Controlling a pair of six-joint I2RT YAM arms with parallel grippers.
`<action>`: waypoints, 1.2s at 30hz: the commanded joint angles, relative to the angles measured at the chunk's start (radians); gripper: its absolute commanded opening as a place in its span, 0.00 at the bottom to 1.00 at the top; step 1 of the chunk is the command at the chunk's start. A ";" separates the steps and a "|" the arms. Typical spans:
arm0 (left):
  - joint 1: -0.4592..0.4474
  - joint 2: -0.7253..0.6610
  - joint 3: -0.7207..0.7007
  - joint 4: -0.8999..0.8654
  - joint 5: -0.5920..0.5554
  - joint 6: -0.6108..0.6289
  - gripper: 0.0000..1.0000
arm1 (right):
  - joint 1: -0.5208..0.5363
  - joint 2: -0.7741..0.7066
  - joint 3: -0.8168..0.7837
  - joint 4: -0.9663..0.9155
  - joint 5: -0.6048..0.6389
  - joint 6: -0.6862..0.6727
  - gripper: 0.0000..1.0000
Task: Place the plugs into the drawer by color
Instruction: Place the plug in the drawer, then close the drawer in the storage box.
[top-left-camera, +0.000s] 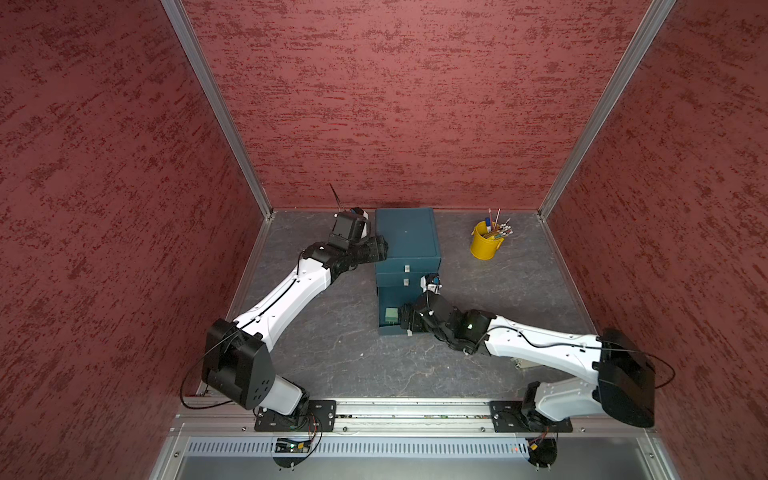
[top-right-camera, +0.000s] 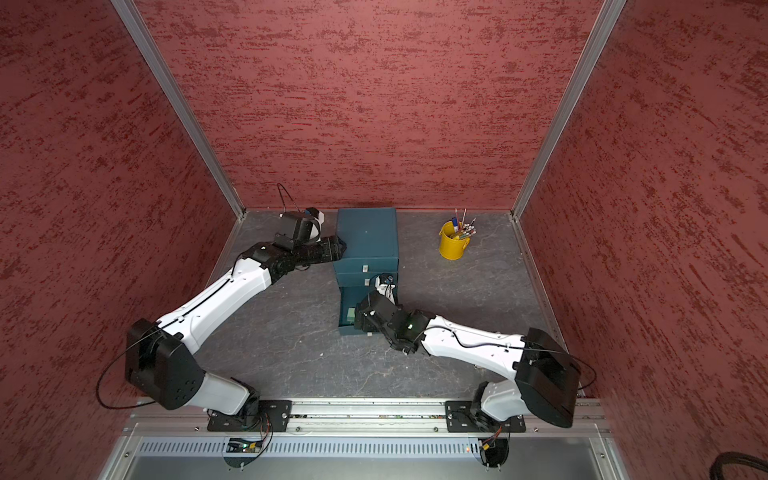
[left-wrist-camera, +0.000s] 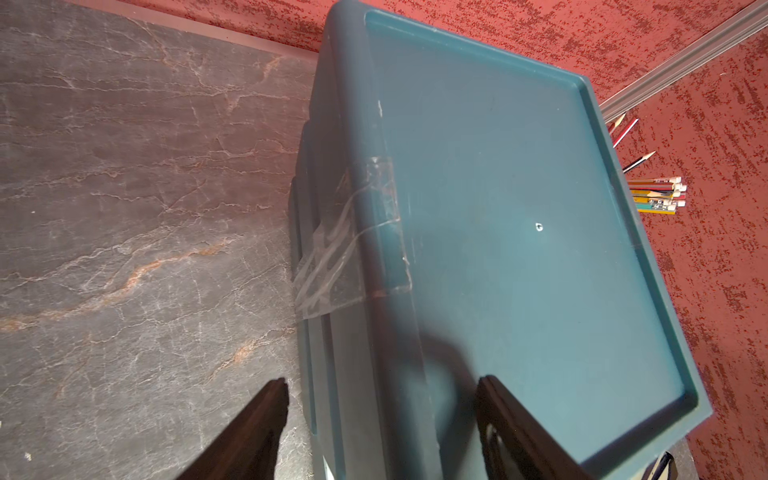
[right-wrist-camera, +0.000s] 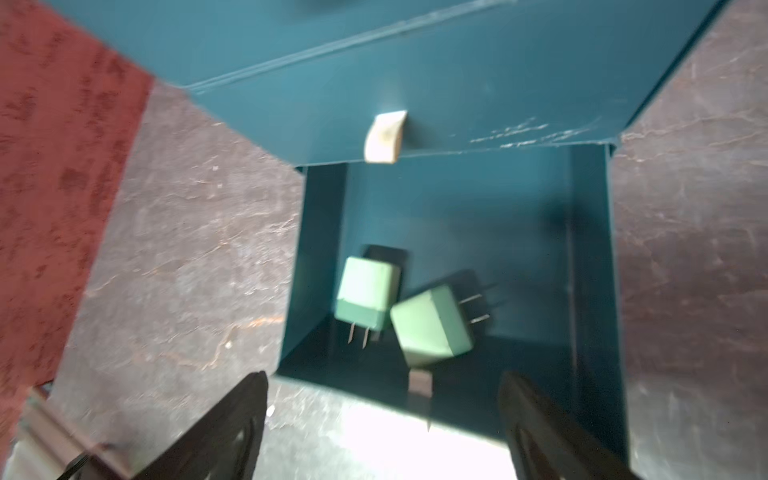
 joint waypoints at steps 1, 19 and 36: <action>0.002 0.005 -0.009 -0.103 -0.038 0.033 0.74 | 0.066 -0.074 -0.050 -0.075 0.068 0.012 0.91; 0.002 0.022 0.023 -0.120 -0.026 0.034 0.73 | 0.162 0.008 -0.189 0.184 0.039 0.054 0.98; -0.007 0.019 0.021 -0.134 -0.034 0.046 0.72 | 0.164 0.190 -0.167 0.453 0.253 -0.163 0.98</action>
